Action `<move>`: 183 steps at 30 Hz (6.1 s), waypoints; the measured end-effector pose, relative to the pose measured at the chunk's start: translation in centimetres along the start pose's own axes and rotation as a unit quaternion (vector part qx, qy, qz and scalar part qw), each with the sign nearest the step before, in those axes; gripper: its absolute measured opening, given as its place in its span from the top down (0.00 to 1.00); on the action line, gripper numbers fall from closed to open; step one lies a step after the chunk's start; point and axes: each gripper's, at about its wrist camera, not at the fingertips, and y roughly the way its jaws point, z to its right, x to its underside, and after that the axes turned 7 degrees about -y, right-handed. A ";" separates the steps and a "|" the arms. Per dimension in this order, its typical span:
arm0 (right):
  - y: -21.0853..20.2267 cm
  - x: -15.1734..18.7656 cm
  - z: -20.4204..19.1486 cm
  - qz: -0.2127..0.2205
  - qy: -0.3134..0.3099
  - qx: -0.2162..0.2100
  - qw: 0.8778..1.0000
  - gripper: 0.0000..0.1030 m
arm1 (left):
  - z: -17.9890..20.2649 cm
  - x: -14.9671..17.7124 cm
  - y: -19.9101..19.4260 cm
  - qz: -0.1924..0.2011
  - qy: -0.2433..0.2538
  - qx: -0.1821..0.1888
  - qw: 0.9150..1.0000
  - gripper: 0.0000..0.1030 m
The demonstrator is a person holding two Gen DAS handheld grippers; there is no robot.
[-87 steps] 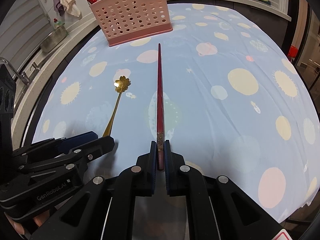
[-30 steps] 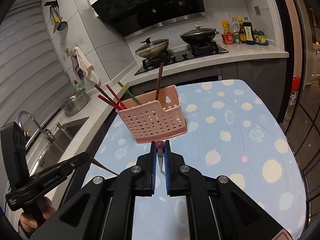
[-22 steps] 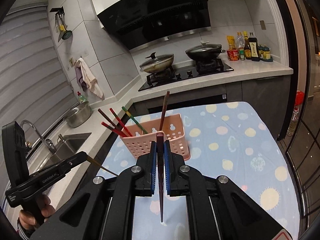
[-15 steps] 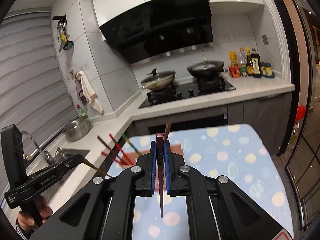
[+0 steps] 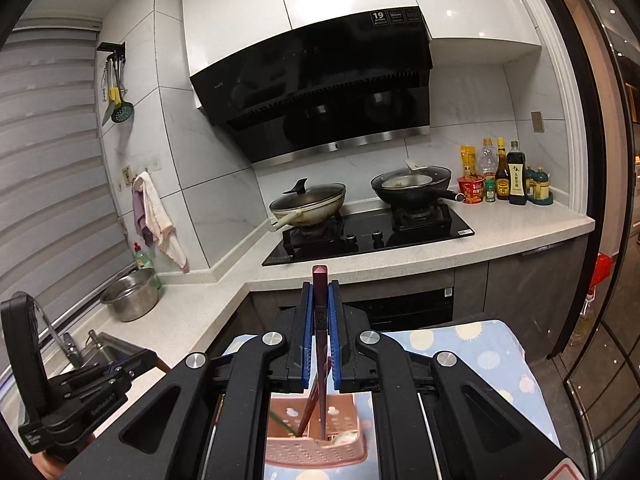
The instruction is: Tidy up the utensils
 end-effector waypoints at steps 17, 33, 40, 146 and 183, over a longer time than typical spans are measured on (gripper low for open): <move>6.4 4.1 -0.8 -0.069 -0.005 -0.007 0.998 0.93 | -1.2 1.7 4.7 -0.039 -0.012 -0.006 0.999 0.98; 6.2 4.9 -1.5 -0.078 -0.017 -0.003 0.997 0.88 | -1.2 2.4 5.1 -0.043 -0.024 -0.015 0.999 0.81; 5.4 5.4 -1.9 -0.082 -0.018 -0.005 0.996 0.88 | -1.2 2.5 4.6 -0.043 -0.024 -0.014 0.999 0.81; -6.8 20.6 -5.0 -0.191 -0.044 0.060 0.979 0.06 | -1.2 16.9 -4.7 -0.090 -0.015 -0.155 0.984 0.08; -6.8 21.6 -5.2 -0.204 -0.047 0.054 0.976 0.06 | -0.9 17.5 -4.7 -0.091 -0.006 -0.171 0.981 0.08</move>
